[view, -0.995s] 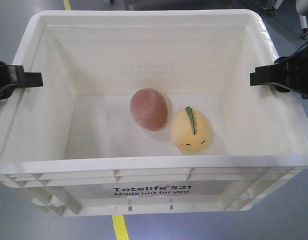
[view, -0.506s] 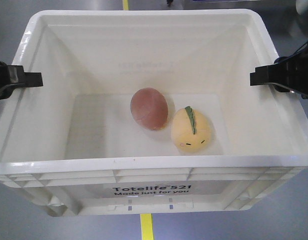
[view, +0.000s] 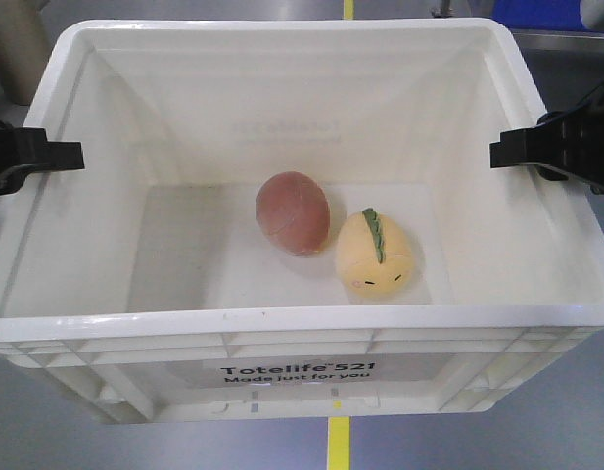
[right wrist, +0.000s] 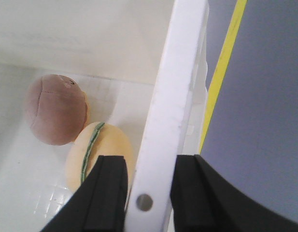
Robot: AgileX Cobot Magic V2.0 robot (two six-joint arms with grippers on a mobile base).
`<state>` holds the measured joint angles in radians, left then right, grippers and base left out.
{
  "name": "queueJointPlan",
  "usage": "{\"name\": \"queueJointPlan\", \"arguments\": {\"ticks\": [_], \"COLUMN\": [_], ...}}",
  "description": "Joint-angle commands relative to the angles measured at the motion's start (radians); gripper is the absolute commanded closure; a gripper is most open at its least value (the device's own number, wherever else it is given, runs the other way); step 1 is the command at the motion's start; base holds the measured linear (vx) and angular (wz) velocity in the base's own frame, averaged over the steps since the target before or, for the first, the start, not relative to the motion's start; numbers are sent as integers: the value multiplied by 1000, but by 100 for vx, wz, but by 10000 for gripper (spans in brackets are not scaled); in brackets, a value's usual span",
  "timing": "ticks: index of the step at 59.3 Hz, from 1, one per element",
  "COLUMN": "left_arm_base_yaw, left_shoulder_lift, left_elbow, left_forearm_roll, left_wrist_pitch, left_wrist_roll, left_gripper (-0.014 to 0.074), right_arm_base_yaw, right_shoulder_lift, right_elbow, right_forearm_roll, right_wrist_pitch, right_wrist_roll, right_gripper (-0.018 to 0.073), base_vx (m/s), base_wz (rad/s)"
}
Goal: Place moving items into box and shelve
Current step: 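Hold the tote by both rims while the base drives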
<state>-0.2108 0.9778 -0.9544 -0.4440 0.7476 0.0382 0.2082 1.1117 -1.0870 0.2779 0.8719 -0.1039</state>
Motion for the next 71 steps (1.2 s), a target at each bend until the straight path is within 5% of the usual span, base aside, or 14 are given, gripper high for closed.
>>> {"name": "queueJointPlan", "arguments": {"ticks": [1, 71], "left_arm_base_yaw": [-10, -10], "left_shoulder_lift": [-28, -28], "left_elbow": [-45, -45], "left_forearm_roll": [-82, -82], "left_wrist_pitch": [-123, -124], "left_wrist_roll": [8, 8], "left_gripper": [600, 600], "right_arm_base_yaw": [0, 0], "right_shoulder_lift": [-29, -29], "right_elbow": [-44, -44], "right_forearm_roll": [74, 74], "right_wrist_pitch": [-114, -115], "right_wrist_roll": [-16, -16], "right_gripper": [564, 564], "base_vx": [26, 34], "base_wz": [38, 9]}}
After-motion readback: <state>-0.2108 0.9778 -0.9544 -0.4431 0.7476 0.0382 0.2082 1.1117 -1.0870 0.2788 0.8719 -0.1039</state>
